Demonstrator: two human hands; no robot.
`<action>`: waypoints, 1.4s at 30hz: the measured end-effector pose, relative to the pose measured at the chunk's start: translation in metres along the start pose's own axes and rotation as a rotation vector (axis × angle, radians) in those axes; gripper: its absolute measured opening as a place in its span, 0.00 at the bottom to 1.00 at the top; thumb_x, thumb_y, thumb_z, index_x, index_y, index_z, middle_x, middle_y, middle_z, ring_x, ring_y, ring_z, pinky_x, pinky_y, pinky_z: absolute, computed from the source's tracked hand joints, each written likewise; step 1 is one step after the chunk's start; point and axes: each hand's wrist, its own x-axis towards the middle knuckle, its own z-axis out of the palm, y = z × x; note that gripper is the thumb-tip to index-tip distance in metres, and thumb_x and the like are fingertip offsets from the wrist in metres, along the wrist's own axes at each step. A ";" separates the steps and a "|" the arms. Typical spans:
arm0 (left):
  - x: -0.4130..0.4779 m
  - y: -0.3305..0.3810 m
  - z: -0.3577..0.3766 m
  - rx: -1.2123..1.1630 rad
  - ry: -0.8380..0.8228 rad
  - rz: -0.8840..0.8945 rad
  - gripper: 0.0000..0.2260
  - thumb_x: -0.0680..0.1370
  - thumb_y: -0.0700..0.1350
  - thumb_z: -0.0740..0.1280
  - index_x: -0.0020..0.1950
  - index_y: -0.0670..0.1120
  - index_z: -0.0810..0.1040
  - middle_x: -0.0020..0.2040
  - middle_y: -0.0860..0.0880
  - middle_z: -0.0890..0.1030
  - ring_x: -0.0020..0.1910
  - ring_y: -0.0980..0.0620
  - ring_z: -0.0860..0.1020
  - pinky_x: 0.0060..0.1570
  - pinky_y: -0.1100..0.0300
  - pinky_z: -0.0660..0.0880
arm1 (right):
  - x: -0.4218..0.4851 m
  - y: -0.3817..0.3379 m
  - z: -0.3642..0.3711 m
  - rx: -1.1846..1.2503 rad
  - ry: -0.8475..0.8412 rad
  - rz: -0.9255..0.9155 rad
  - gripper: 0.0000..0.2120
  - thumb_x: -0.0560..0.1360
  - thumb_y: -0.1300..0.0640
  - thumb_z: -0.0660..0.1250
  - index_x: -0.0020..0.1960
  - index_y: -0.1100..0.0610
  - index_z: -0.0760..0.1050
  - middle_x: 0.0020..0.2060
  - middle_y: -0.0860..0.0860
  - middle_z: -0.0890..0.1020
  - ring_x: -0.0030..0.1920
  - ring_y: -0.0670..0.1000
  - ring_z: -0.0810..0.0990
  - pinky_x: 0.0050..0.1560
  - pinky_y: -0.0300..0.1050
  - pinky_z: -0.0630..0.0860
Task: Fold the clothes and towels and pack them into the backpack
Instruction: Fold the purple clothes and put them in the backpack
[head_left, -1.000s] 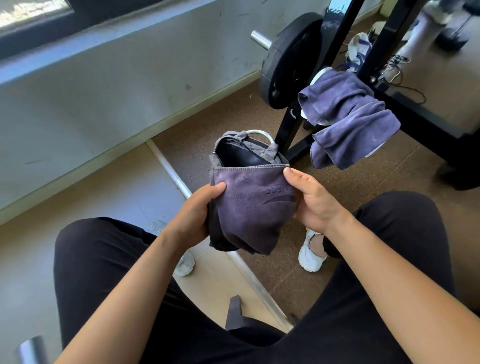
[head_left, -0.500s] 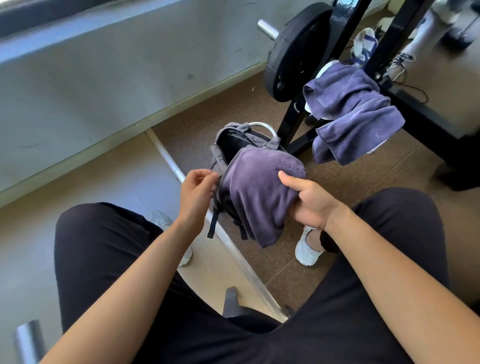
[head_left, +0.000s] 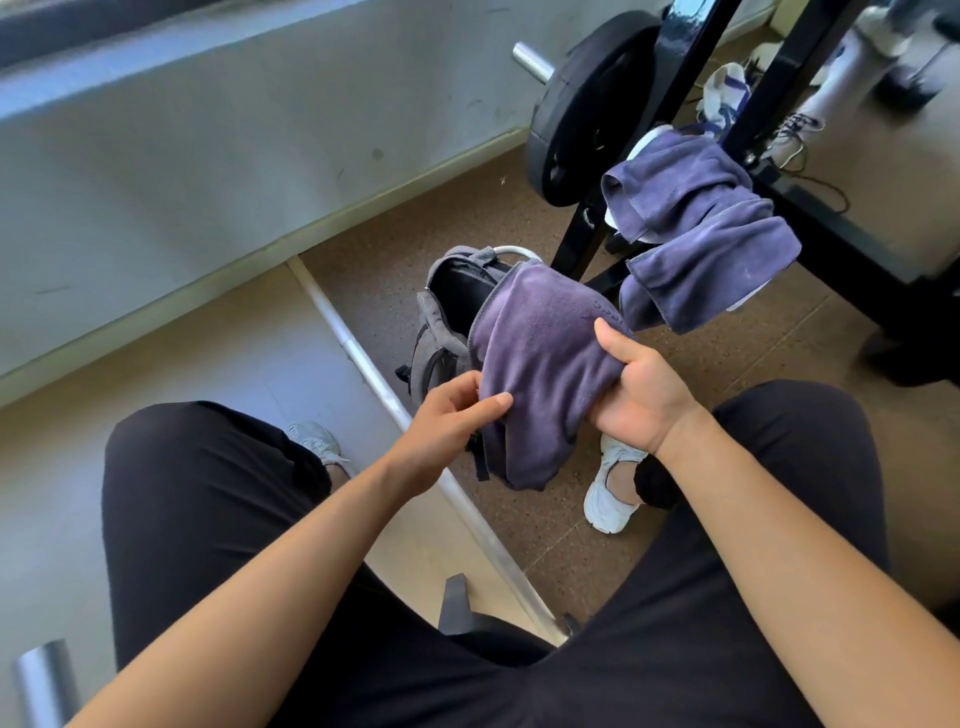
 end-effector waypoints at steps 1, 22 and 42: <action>0.000 0.001 -0.001 0.017 -0.056 0.003 0.17 0.79 0.45 0.70 0.62 0.35 0.78 0.54 0.45 0.83 0.54 0.53 0.81 0.60 0.56 0.76 | 0.000 -0.001 -0.001 0.007 0.007 -0.008 0.25 0.84 0.48 0.58 0.74 0.63 0.68 0.68 0.61 0.77 0.68 0.60 0.78 0.64 0.56 0.78; -0.009 0.009 -0.041 0.074 0.029 -0.063 0.10 0.77 0.48 0.72 0.44 0.43 0.79 0.37 0.49 0.76 0.39 0.54 0.73 0.42 0.59 0.68 | 0.001 -0.023 -0.021 -0.031 0.263 -0.124 0.14 0.84 0.49 0.60 0.63 0.56 0.77 0.55 0.54 0.86 0.53 0.55 0.86 0.47 0.51 0.83; -0.003 0.003 -0.028 0.377 -0.257 0.007 0.10 0.73 0.53 0.74 0.47 0.47 0.81 0.57 0.52 0.78 0.55 0.54 0.76 0.55 0.58 0.71 | -0.005 -0.018 -0.016 0.004 0.085 -0.165 0.18 0.82 0.54 0.60 0.65 0.62 0.79 0.63 0.59 0.82 0.65 0.57 0.80 0.63 0.52 0.78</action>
